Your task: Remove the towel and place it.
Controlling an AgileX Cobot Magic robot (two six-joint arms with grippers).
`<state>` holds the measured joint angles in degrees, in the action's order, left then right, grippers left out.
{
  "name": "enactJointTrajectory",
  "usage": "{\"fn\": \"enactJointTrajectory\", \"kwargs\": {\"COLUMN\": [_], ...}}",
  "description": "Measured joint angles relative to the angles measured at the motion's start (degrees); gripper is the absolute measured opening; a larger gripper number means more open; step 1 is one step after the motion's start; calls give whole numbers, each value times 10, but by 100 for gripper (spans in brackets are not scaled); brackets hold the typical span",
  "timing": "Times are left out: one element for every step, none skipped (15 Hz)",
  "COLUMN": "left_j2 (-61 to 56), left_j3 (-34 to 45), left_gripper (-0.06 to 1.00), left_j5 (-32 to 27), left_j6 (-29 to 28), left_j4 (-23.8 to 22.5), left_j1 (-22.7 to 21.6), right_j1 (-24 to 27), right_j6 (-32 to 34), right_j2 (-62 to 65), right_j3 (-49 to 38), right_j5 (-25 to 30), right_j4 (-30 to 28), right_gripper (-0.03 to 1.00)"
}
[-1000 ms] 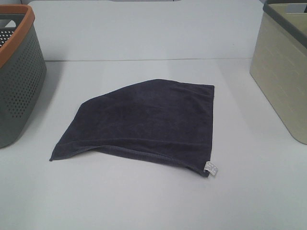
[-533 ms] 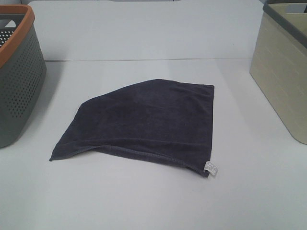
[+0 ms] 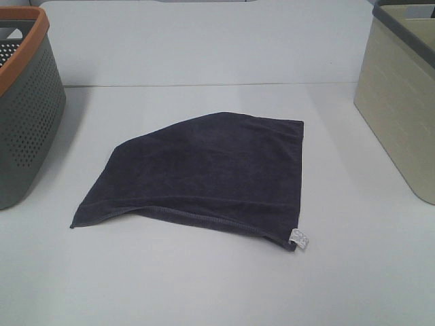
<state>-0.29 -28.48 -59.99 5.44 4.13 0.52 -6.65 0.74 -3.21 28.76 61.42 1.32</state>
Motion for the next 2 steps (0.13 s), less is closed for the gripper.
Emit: {"fn": "enactJointTrajectory", "kwargs": {"left_j2": [0,0], "left_j3": [0,0], "left_gripper": [84,84], "left_j5": [0,0], "left_j6": [0,0], "left_j4": [0,0], "left_j1": [0,0], "right_j1": [0,0], "right_j6": [0,0], "right_j2": [0,0], "right_j3": [0,0], "right_j5": [0,0], "right_j4": [0,0], "right_gripper": [61,61]}}
